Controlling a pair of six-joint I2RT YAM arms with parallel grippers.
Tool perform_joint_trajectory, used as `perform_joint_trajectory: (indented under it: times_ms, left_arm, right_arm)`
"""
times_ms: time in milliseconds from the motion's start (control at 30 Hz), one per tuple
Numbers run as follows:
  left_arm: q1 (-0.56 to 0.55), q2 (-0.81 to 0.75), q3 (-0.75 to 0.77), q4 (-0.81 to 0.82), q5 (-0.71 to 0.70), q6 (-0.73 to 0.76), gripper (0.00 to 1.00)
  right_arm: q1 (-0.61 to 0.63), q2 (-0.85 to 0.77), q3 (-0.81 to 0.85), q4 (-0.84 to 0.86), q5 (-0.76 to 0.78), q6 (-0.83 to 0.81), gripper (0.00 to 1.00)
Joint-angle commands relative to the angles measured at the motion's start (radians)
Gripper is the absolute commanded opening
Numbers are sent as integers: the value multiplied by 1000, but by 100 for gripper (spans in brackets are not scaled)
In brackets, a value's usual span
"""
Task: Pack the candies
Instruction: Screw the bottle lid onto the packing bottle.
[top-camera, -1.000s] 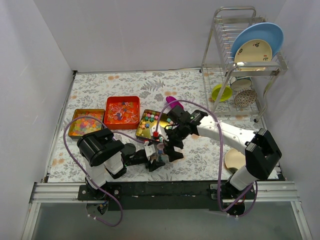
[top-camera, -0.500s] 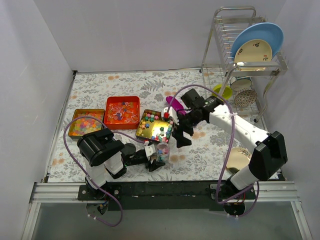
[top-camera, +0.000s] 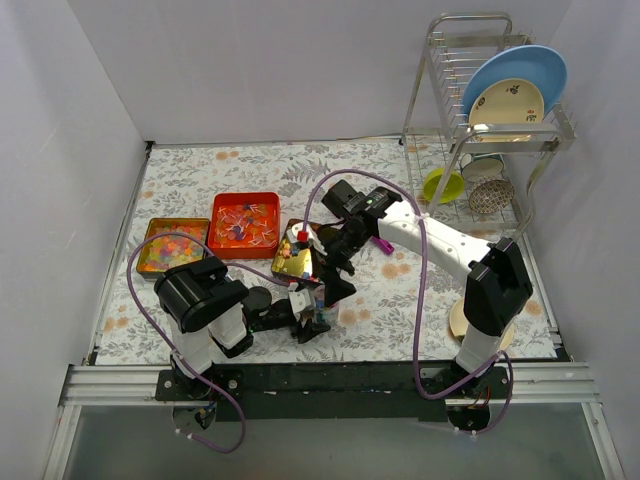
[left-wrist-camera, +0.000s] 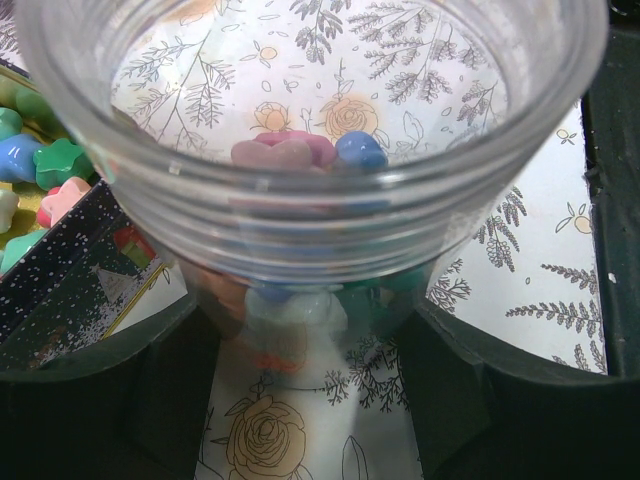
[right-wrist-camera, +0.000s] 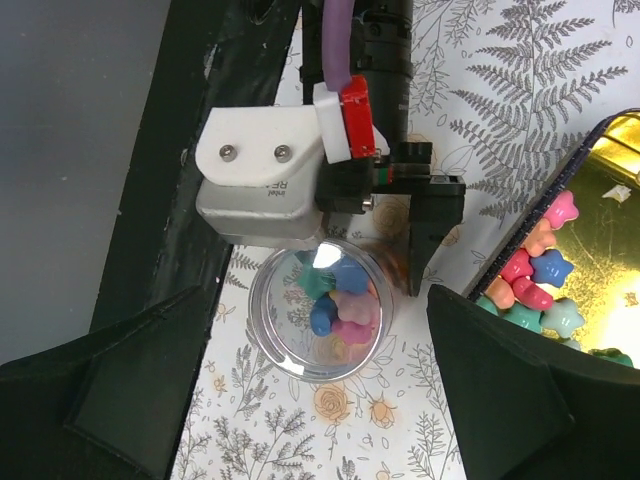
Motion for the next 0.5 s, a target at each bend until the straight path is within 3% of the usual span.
perform_joint_trajectory:
  times_ms: [0,467]
  left_arm:
    - [-4,81,-67,380,-62,-30,0]
    - [-4,87,-66,383,-94,-41,0]
  right_arm:
    - [6,-3,-6,-9,-48,-10,98]
    - [8,-2,-58,-3,-7,-5,98]
